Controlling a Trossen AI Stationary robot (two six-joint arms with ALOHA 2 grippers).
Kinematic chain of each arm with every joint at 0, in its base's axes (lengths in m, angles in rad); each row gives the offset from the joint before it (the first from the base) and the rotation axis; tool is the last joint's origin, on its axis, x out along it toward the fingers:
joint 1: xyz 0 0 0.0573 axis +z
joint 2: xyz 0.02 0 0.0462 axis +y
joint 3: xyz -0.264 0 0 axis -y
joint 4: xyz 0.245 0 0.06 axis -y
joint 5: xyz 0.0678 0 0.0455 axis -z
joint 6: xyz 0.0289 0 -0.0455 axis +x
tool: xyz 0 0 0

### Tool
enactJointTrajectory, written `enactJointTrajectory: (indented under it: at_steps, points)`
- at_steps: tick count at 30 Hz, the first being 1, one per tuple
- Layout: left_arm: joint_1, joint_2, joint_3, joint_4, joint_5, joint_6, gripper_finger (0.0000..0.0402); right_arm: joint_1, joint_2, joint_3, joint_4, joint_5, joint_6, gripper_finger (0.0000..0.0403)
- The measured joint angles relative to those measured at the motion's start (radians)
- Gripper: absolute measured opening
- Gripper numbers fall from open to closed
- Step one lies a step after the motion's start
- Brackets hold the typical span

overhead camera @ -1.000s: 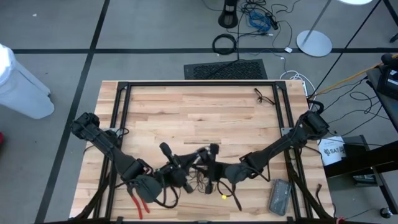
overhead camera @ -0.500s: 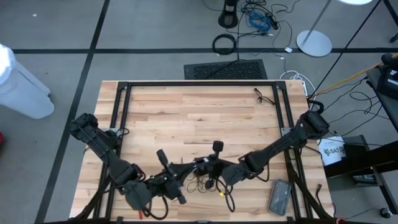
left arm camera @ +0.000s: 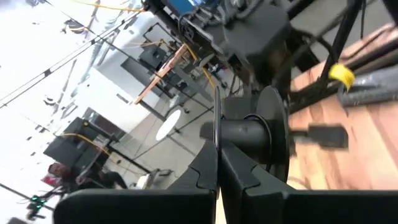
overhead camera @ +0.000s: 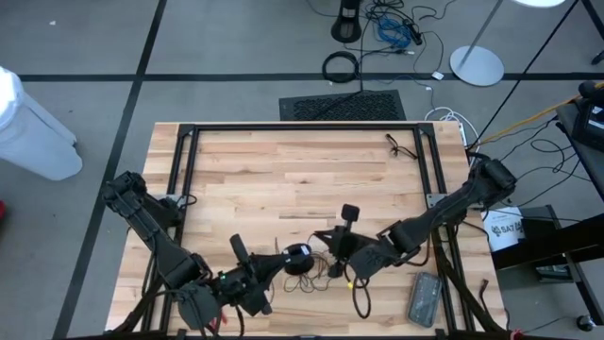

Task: Coil cords
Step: Coil the black wire onto the black spool

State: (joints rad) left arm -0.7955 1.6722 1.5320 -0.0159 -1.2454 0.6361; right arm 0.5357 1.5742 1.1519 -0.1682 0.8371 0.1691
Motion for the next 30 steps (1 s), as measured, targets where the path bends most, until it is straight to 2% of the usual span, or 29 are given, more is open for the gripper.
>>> enactJointTrajectory:
  at_steps: [3, 12, 22, 30]
  points:
    - [-0.004, 0.000, 0.000, -0.018, -0.032, 0.000, 0.0002, 0.013, -0.035, 0.000, -0.045, 0.000, 0.033, 0.0000]
    - [-0.006, 0.000, 0.000, -0.078, -0.031, -0.011, 0.0002, 0.033, -0.175, 0.000, -0.037, 0.000, 0.030, 0.0000]
    - [-0.006, 0.000, 0.000, -0.082, 0.013, -0.028, 0.0002, 0.062, -0.258, -0.001, -0.052, -0.001, 0.011, 0.0000]
    - [0.005, 0.000, 0.000, -0.164, 0.012, -0.029, 0.0002, 0.129, -0.274, -0.001, 0.071, -0.002, -0.029, 0.0000]
